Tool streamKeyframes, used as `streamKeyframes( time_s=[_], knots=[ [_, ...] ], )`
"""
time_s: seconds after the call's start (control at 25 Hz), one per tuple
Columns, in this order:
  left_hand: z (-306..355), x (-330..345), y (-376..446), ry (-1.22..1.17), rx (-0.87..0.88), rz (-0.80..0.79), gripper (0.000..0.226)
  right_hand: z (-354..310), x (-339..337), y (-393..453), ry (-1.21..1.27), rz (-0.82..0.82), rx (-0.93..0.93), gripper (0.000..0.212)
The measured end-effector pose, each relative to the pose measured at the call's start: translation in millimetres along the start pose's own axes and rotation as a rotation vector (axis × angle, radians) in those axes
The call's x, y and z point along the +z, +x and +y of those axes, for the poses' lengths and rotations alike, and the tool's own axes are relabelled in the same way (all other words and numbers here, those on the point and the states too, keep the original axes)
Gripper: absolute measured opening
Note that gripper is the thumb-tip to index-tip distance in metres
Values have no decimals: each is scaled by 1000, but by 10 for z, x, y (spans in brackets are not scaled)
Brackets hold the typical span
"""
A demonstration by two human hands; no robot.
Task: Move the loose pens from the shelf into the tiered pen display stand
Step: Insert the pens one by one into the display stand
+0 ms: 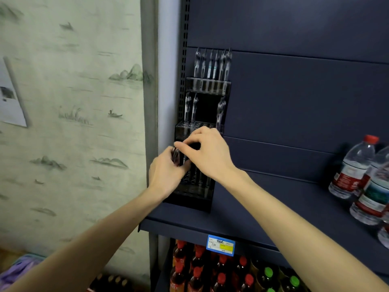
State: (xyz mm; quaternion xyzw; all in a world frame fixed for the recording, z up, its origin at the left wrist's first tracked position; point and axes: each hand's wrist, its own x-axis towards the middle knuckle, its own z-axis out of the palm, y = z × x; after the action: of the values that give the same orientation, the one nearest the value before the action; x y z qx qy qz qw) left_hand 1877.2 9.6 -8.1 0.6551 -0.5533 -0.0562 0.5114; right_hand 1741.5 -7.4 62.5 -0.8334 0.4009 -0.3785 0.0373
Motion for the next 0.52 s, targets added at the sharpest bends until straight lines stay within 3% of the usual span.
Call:
streamKeyframes(
  time_s=[0.24,0.4,0.52],
  knots=[
    [38,-57,-7,108,94,19,44,-55,45,53,254,46,115,12],
    [56,-71,-55,-18,76,28,37,-35,-3,69,338,-38,199,15],
    [95,-103,-51,-34,73,18,47,13,-132,103,390,36,217,15]
  ],
)
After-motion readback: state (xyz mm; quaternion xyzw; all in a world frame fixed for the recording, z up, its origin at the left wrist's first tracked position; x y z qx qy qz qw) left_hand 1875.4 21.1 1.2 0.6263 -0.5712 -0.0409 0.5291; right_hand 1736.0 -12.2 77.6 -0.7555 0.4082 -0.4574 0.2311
